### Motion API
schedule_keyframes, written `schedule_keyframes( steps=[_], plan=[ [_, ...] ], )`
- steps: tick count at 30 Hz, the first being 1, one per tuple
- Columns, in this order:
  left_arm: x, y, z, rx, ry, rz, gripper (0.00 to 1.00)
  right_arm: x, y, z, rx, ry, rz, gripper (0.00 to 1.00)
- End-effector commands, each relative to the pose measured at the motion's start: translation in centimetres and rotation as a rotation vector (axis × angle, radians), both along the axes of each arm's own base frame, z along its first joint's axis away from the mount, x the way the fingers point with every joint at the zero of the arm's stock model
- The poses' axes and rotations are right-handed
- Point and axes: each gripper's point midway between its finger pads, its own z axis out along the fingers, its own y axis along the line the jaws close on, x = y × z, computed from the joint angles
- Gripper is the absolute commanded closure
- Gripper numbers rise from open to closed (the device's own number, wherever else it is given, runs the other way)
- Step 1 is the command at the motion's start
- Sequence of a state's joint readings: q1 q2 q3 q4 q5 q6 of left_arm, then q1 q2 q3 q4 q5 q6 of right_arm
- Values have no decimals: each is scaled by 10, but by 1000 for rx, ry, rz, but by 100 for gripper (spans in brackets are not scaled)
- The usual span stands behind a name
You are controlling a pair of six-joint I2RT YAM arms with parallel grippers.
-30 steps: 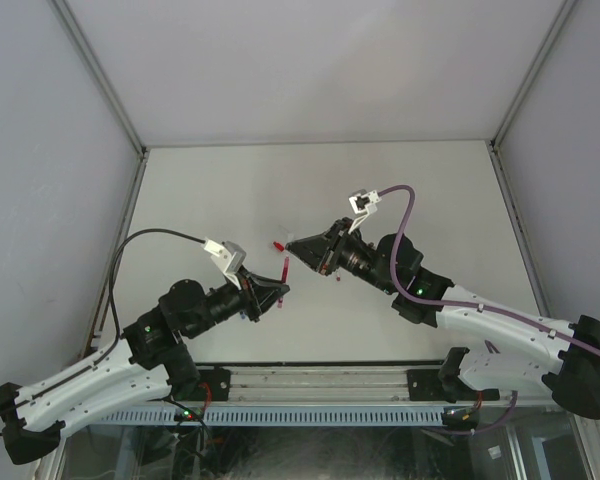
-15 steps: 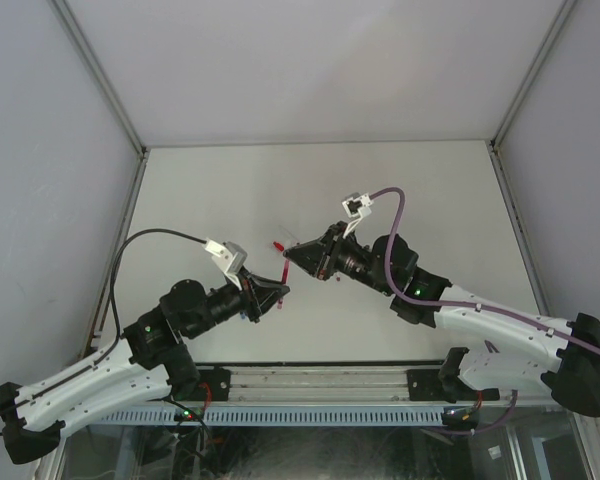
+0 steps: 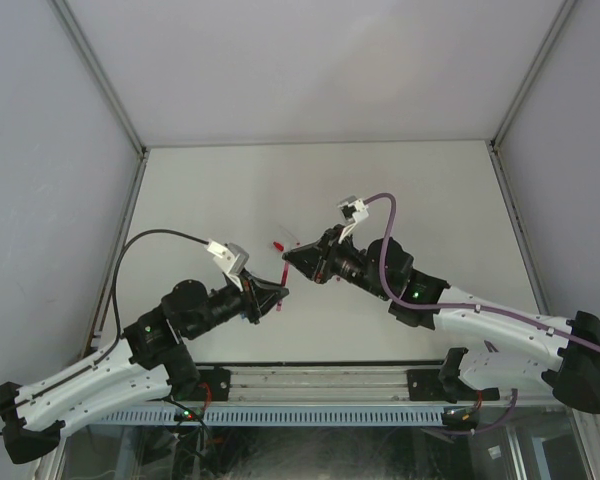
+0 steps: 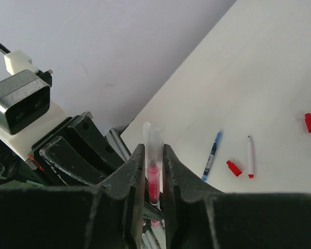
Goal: Insert the pens into the pen caps
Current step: Insert the pen cap onto the pen.
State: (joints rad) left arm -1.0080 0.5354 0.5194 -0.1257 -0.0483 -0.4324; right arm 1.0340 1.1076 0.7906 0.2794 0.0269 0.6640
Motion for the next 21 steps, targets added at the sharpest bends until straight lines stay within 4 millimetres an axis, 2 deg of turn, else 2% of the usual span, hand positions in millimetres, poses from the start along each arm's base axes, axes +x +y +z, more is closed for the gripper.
schedule_keyframes(
  steps=[1,12,21],
  plan=[
    [4,0,16,-44,-57,12,100,-4,3,14,1,-33,8,100],
    [4,1,16,-46,-54,20,100,-4,2,13,3,-16,-22,100],
    [6,2,19,-62,-53,34,100,-6,1,21,23,-35,-31,100]
  ],
)
